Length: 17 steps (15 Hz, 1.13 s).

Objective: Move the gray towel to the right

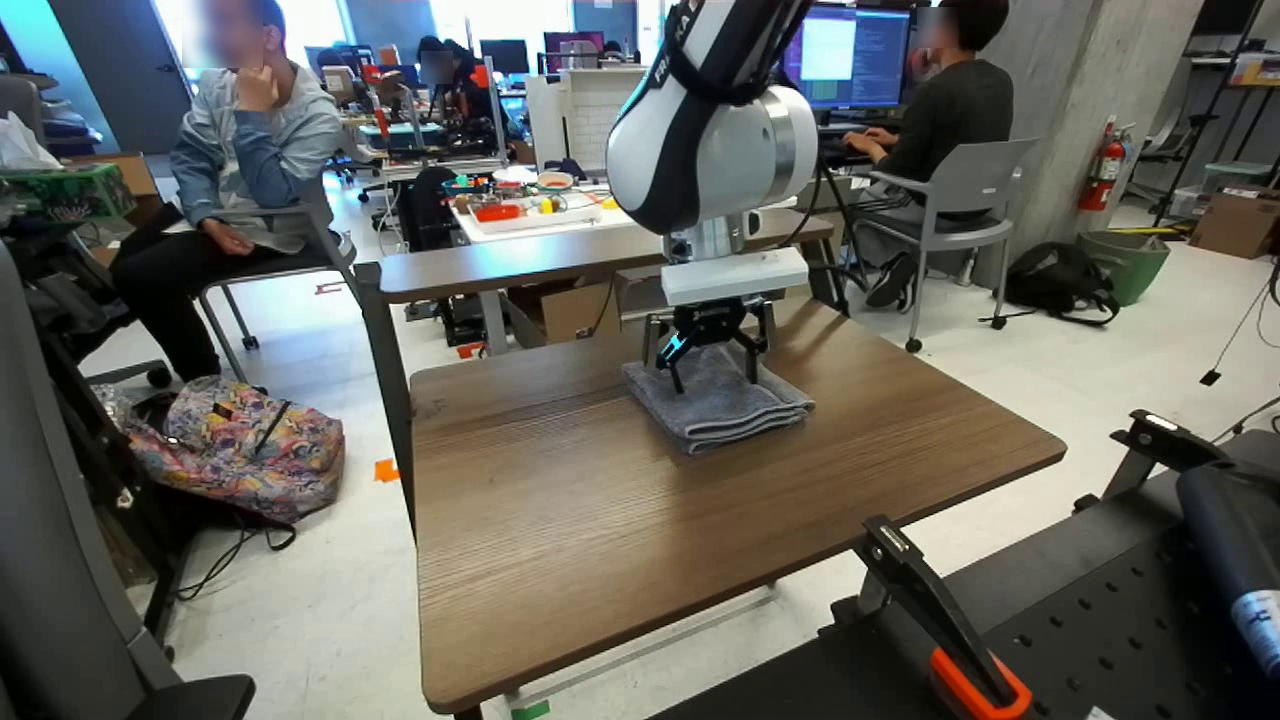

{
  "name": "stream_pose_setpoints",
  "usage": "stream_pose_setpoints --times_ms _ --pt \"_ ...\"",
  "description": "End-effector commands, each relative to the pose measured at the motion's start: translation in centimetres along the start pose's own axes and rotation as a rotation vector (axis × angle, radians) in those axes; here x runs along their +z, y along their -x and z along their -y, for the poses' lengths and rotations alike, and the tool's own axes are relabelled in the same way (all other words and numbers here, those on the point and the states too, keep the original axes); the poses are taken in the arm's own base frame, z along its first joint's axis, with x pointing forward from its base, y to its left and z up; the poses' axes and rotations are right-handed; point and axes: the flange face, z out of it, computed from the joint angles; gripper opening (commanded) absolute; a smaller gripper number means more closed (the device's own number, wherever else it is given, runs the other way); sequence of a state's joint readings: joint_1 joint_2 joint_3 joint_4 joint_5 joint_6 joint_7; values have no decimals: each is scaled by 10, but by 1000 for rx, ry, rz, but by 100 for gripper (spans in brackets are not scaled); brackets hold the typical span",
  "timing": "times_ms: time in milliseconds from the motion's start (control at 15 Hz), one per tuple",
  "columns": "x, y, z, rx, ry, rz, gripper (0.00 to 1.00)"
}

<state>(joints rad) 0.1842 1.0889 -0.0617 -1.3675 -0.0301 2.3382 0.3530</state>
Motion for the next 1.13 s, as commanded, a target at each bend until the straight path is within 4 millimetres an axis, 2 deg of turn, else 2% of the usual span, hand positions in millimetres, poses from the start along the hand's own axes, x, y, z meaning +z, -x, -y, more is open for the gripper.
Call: stream_pose_setpoints --times_ms 0,267,467,733,933,1000,1067 --pt "8 -9 -31 -16 35 20 100" --pt "4 -14 -53 -15 45 15 100" --pt "-3 -11 -58 -26 37 32 100" --pt "-39 21 -60 -129 41 94 100" --pt "-43 53 -73 -231 145 126 100" --pt "-32 24 -63 -171 85 91 100" --pt "-34 33 -67 -188 106 103 100"
